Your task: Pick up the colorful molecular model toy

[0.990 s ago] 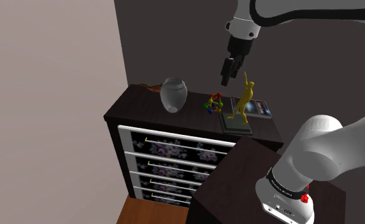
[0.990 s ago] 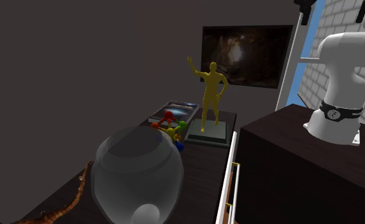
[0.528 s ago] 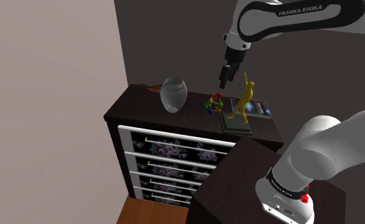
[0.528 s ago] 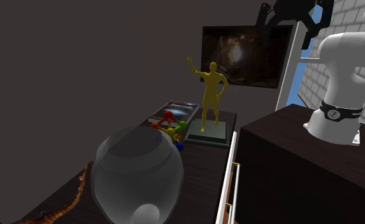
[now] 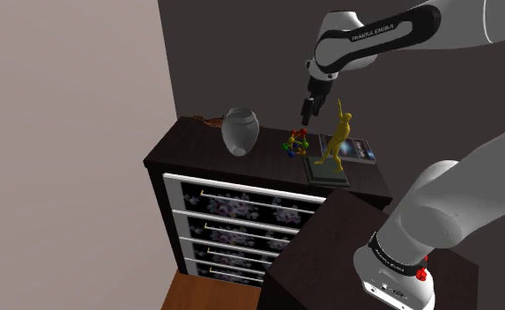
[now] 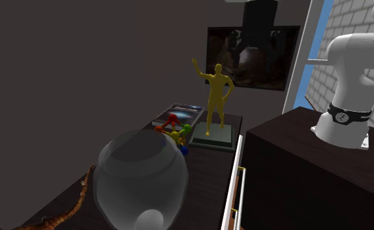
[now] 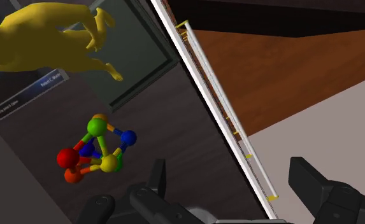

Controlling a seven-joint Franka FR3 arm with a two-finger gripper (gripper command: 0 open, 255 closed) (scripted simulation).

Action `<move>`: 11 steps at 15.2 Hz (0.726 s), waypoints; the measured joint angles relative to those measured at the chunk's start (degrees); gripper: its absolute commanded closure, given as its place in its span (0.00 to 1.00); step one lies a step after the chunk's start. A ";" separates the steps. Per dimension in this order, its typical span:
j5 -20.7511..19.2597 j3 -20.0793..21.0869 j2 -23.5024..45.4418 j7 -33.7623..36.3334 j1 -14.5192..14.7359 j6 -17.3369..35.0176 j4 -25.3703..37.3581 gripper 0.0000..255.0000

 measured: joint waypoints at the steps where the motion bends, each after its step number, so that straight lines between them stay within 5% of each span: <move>1: 0.16 -0.81 1.93 -1.02 -0.15 1.52 0.42 0.00; 11: 6.80 -7.06 22.51 -13.39 -2.44 11.52 10.62 0.00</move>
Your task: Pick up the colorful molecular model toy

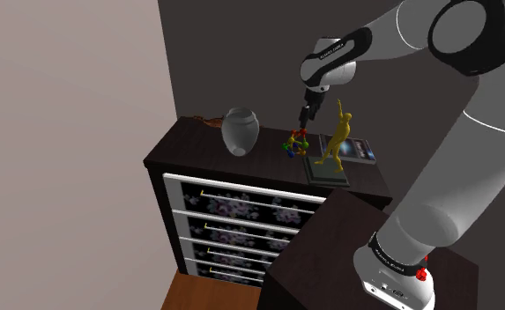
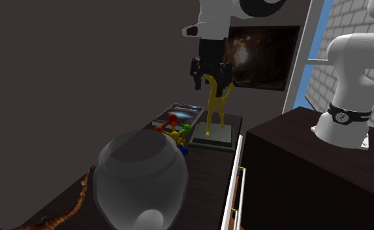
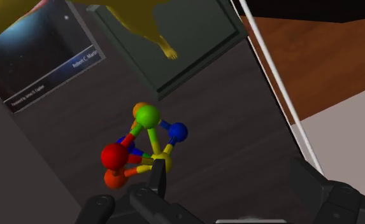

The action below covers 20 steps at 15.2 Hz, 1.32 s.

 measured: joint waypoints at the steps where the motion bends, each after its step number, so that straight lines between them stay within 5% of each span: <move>1: 1.00 -0.32 2.04 -1.40 -0.52 0.59 1.32 0.00; 12: 11.66 1.09 25.55 -13.19 -9.21 2.85 21.08 0.00; 20: 13.69 2.43 30.25 -14.67 -10.71 6.49 21.98 0.00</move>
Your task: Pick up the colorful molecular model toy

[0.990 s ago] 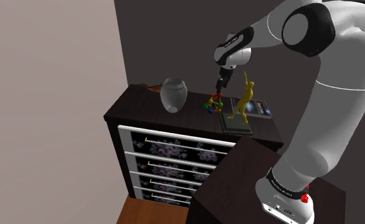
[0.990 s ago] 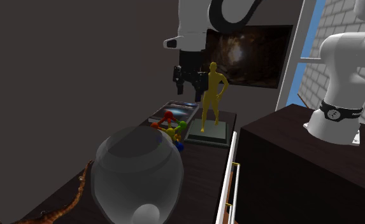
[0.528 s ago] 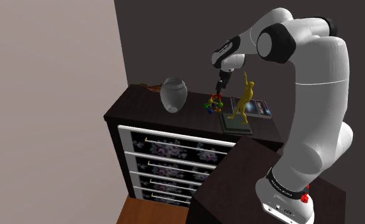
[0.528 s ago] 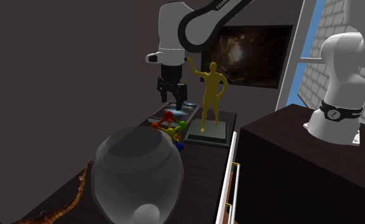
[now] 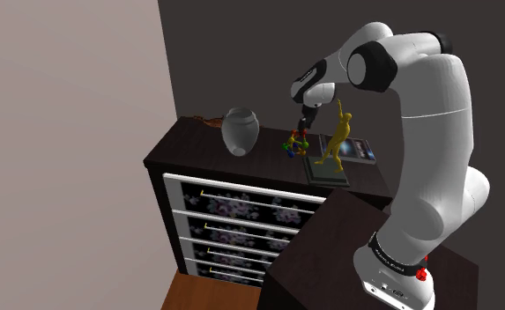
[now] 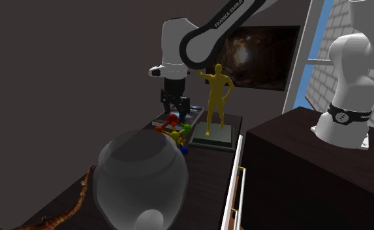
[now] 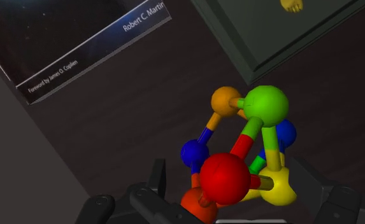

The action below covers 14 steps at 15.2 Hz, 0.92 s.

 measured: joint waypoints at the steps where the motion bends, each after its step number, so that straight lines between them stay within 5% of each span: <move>1: 0.06 0.05 0.10 -0.02 -0.01 0.19 -0.10 1.00; 14: -0.30 -0.23 -0.67 0.22 0.21 -0.67 0.02 1.00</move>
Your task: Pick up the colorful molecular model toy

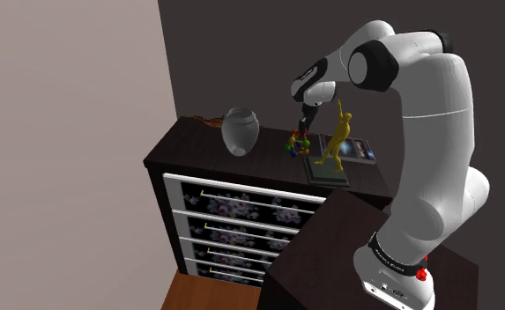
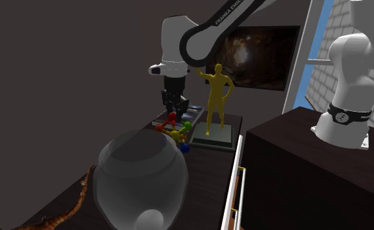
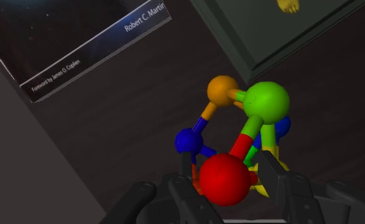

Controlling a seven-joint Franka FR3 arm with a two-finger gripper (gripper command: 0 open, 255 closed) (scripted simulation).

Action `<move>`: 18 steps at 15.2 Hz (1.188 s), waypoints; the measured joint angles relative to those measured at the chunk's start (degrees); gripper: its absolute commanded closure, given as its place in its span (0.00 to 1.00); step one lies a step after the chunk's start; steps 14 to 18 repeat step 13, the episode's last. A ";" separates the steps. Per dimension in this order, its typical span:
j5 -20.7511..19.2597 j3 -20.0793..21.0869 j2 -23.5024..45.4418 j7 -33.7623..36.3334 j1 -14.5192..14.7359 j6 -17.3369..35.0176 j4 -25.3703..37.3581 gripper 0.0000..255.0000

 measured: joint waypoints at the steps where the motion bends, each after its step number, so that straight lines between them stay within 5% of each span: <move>1: -0.21 -0.17 -0.41 0.09 0.06 -0.59 0.20 1.00; 18: -2.81 -1.87 -5.75 1.70 1.34 -7.08 1.62 1.00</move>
